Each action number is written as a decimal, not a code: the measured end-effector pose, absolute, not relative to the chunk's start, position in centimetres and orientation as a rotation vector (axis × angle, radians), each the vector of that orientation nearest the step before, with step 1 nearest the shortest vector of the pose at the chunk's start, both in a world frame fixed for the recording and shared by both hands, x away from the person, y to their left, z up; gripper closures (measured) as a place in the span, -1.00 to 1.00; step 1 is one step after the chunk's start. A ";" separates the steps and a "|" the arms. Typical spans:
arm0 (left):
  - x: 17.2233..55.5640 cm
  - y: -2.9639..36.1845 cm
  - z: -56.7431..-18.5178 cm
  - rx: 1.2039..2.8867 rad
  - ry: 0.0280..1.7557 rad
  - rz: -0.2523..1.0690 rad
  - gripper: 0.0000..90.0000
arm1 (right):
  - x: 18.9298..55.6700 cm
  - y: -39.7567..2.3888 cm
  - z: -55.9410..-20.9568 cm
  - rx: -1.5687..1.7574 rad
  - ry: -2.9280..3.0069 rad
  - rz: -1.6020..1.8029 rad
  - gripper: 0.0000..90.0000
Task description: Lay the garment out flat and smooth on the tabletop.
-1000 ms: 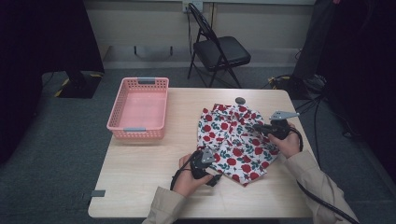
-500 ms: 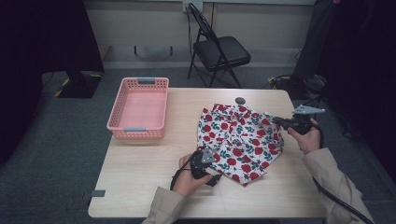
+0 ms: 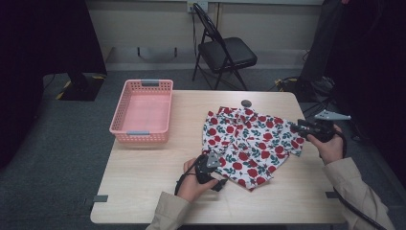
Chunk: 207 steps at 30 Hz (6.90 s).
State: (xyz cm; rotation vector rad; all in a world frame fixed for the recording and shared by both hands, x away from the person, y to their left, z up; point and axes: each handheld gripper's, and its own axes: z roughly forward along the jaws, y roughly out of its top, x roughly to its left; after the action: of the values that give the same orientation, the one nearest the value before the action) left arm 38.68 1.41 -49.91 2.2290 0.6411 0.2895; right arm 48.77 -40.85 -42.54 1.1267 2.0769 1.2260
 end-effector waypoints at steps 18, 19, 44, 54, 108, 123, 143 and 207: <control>38.7 1.4 -49.9 2.229 0.642 0.288 -0.68 | 43.9 -34.1 -49.3 1.031 2.360 1.198 -0.17; 38.7 1.4 -49.9 2.229 0.642 0.288 -0.68 | 43.9 -34.1 -49.5 1.034 2.372 1.190 -0.17; 39.1 1.6 -48.0 2.137 0.678 0.249 -0.64 | 43.5 -33.9 -49.7 0.997 2.405 1.106 -0.19; 41.6 1.9 -47.1 2.123 0.739 0.324 -0.37 | 43.5 -33.9 -49.7 0.998 2.406 1.109 -0.18; 45.9 -0.1 -48.8 2.114 0.775 0.307 0.13 | 43.6 -33.9 -49.7 0.998 2.407 1.113 -0.18; 47.1 -1.4 -48.9 2.170 0.857 0.368 0.87 | 43.6 -33.9 -49.7 0.998 2.408 1.113 -0.18; 47.9 1.8 -45.4 2.020 0.922 0.319 0.97 | 43.6 -33.9 -49.7 1.000 2.408 1.115 -0.17; 41.9 4.4 -48.6 2.034 0.866 0.243 -0.56 | 43.6 -33.9 -49.7 0.997 2.409 1.117 -0.17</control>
State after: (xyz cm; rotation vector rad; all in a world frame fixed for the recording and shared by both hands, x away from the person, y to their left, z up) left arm 41.87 4.38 -48.57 2.0345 0.8664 0.2435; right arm 43.61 -33.91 -49.70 0.9974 2.4091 1.1170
